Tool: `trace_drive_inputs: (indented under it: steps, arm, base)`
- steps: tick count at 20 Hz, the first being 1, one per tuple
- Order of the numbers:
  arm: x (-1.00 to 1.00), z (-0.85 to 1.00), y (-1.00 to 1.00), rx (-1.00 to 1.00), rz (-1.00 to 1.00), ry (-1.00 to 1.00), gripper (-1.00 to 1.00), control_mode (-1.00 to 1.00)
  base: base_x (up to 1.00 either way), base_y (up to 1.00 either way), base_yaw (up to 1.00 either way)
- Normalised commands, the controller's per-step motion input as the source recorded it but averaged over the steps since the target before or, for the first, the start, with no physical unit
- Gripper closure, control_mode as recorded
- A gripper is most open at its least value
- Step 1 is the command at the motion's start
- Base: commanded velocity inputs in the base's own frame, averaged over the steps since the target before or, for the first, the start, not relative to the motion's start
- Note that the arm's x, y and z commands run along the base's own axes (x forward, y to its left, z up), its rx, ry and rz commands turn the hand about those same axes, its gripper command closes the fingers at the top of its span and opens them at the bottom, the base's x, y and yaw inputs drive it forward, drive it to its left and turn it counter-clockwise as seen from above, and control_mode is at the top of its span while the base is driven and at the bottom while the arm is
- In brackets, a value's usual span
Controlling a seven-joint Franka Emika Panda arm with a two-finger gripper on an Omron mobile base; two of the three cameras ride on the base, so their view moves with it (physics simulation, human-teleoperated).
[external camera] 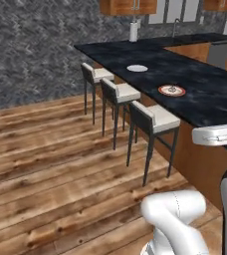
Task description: Transport the chicken drumstick and garlic to the fridge. Place the chicken drumstick on the rack containing meat and place the garlic on the rack containing the vegetable, ensuring meats and vegetables are on different racks.
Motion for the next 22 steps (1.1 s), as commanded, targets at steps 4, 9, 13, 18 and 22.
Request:
trace_drive_inputs:
  steps: [4,9,13,18,22]
  arm:
    - [0.0,0.0,0.0,0.0,0.0,0.0,-1.0,1.0]
    - [0.0,0.0,0.0,0.0,0.0,0.0,-1.0,1.0]
    - [0.0,0.0,0.0,0.0,0.0,0.0,-1.0,1.0]
    - [0.0,0.0,0.0,0.0,0.0,0.0,-1.0,1.0]
    - [0.0,0.0,0.0,0.0,0.0,0.0,-1.0,1.0]
  base:
    - [0.78,1.0,-0.51]
    - [1.0,0.98,-0.57]
    - [1.0,0.97,-0.59]
    - [0.89,1.0,-0.46]
    - [0.38,1.0,-0.38]
